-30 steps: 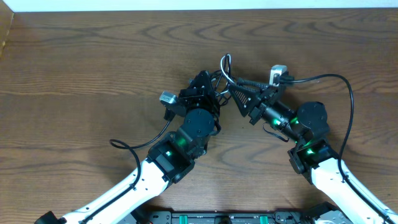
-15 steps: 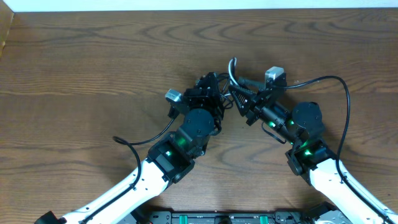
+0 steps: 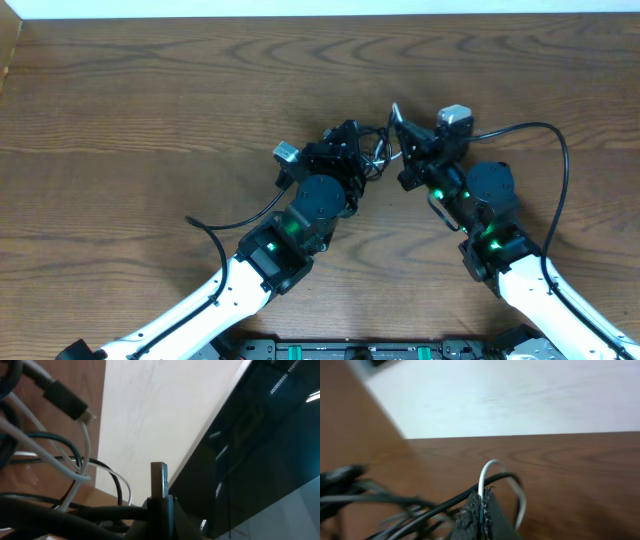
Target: Untangle cables
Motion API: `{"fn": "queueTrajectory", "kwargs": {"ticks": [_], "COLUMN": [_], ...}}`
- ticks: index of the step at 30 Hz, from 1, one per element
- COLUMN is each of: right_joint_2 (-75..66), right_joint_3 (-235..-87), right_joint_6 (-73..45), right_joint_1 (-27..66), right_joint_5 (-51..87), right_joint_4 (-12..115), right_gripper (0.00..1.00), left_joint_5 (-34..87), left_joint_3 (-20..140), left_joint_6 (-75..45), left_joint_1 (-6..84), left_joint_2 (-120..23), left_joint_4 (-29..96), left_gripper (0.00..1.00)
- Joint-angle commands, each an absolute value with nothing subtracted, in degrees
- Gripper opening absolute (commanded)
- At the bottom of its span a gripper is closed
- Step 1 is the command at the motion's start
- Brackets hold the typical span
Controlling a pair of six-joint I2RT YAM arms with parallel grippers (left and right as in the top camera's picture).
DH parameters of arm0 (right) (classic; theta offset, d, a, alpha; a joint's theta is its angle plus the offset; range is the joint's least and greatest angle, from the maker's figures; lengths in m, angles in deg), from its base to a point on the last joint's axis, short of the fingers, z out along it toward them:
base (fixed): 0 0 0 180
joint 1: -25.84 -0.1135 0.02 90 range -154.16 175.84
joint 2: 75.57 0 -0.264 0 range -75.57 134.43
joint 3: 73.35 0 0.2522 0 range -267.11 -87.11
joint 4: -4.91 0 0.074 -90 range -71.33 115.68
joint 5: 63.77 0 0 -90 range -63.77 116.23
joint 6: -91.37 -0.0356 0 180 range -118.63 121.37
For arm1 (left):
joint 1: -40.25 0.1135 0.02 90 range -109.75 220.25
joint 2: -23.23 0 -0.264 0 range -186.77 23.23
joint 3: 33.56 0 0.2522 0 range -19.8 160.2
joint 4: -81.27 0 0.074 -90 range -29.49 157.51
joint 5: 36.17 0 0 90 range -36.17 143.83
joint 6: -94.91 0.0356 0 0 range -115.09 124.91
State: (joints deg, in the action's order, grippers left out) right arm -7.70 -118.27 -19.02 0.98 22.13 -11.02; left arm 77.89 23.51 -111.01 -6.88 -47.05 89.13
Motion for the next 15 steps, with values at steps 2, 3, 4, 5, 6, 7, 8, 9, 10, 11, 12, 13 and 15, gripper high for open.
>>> {"fn": "queueTrajectory", "kwargs": {"ticks": [2,3,4,5,6,7,8,9,10,11,12,13,15], "right_joint_2": [-7.5,-7.5,-7.5,-7.5,-7.5,-7.5,-7.5,-7.5,-7.5,-7.5,-7.5,-7.5,-7.5], "right_joint_3": [-119.0,-119.0,-119.0,-119.0,-119.0,-119.0,-119.0,-119.0,-119.0,-119.0,-119.0,-119.0,-119.0], "right_joint_6": [-17.9,-17.9,-18.1,-19.1,-20.6,-22.4,-24.3,-25.7,-26.9,-27.9,-28.6,-29.1,-29.5], "right_joint_1": [2.7,3.2,3.5,3.9,4.2,4.5,4.9,5.2,5.5,5.8,6.0,6.2,6.6], "right_joint_5": [39.0,42.3,44.6,46.9,48.8,50.3,51.2,51.4,51.4,51.4,51.4,51.4,51.4], "right_joint_4": [-8.7,-8.0,-7.5,-7.0,-6.3,-5.7,-5.0,-4.5,-4.1,-3.7,-3.5,-3.3,-3.0], "right_gripper": [0.01,0.01,0.01,0.01,0.01,0.01,0.01,0.01,0.01,0.01,0.01,0.01,0.01], "left_joint_5": [77.2,77.2,77.3,77.5,77.5,77.5,77.6,78.3,79.4,81.2,83.1,85.4,90.6], "left_joint_3": [23.8,23.8,23.8,23.8,23.8,23.8,23.8,23.8,23.8,23.8,23.8,23.8,23.8], "left_joint_6": [-113.3,-113.3,-113.3,-113.3,-113.3,-113.3,-113.3,-113.3,-113.3,-113.3,-113.3,-113.3,-113.3], "left_joint_1": [-6.8,-6.8,-6.8,-6.8,-6.8,-6.7,-6.6,-6.4,-6.3,-6.1,-6.0,-5.9,-5.6], "left_joint_2": [-46.3,-46.3,-46.3,-46.3,-46.3,-46.3,-46.3,-46.3,-46.3,-46.3,-46.3,-46.3,-46.3], "left_joint_4": [86.2,84.5,83.1,81.7,80.2,78.8,76.9,75.0,72.8,70.3,67.2,64.0,56.1], "left_gripper": [0.08,0.08,0.08,0.08,0.08,0.08,0.08,0.08,0.08,0.08,0.08,0.08,0.08]}}
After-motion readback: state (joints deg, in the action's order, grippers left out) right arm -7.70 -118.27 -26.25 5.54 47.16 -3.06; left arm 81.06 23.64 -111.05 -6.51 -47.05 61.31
